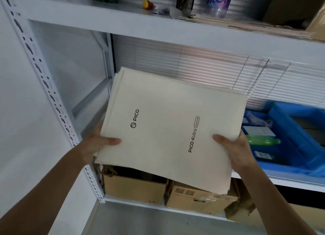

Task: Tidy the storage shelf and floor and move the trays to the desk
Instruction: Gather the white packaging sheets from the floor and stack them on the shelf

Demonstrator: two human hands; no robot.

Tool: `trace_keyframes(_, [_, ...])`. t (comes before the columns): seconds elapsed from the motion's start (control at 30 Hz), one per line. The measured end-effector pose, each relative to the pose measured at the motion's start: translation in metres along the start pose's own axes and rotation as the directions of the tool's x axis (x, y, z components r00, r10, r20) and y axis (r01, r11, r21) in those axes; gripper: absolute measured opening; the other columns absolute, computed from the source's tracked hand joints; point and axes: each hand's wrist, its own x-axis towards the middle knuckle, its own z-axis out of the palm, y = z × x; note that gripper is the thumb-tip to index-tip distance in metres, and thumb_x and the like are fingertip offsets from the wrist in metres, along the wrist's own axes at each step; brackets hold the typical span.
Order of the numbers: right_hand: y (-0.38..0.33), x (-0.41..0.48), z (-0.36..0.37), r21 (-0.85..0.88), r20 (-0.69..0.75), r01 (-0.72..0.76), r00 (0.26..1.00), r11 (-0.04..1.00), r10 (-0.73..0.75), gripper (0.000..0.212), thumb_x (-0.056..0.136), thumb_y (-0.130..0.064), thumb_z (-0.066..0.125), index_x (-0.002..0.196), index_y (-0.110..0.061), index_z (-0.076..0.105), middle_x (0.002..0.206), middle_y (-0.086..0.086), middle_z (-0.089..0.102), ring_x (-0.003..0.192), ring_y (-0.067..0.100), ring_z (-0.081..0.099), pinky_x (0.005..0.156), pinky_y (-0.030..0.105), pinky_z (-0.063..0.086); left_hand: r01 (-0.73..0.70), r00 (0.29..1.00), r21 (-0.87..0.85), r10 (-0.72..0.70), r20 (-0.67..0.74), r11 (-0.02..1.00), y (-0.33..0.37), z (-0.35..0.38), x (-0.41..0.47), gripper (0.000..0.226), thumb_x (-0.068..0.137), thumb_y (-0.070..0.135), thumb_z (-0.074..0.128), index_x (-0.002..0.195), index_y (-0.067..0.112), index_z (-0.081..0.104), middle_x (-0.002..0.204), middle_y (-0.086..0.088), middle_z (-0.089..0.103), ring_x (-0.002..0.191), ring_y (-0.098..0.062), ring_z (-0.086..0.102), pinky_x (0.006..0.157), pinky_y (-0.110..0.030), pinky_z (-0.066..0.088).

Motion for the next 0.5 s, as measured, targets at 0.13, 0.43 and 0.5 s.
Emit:
trace_keyframes(0.13, [-0.029,-0.005,-0.002,0.061,-0.004,0.101,0.995,0.993,-0.1,0.075,0.055,-0.016,0.087,0.125,-0.016,0.058,0.116,0.005,0.073,0.102,0.028,0.072,0.078,0.048,0.06,-0.152,0.988,-0.002,0.152,0.006,0.988,0.023,-0.001,0.003,0.111,0.03,0.032,0.098,0.131,0.016,0.056,0.12,-0.007,0.07,0.108,-0.029,0.067,0.076,-0.043,0.059])
trace_keyframes(0.43, [-0.092,-0.028,0.011,0.102,-0.006,0.305,0.952,0.947,-0.306,0.062,0.074,0.003,0.077,0.132,-0.002,0.054,0.122,0.014,0.07,0.11,0.034,0.068,0.091,0.051,0.056,-0.368,0.929,-0.002,0.368,0.027,0.93,0.085,0.003,-0.019,0.08,0.051,0.009,0.09,0.125,0.018,0.059,0.111,0.004,0.074,0.098,-0.012,0.071,0.068,-0.026,0.059])
trace_keyframes(0.5, [-0.112,-0.029,0.012,0.079,-0.032,0.33,0.944,0.941,-0.328,0.047,0.081,0.005,0.071,0.124,-0.009,0.059,0.118,0.011,0.072,0.106,0.032,0.07,0.087,0.047,0.057,-0.431,0.902,-0.005,0.431,0.013,0.902,0.102,0.007,-0.022,0.059,0.066,-0.009,0.073,0.115,0.021,0.062,0.102,0.01,0.076,0.091,-0.007,0.071,0.064,-0.022,0.058])
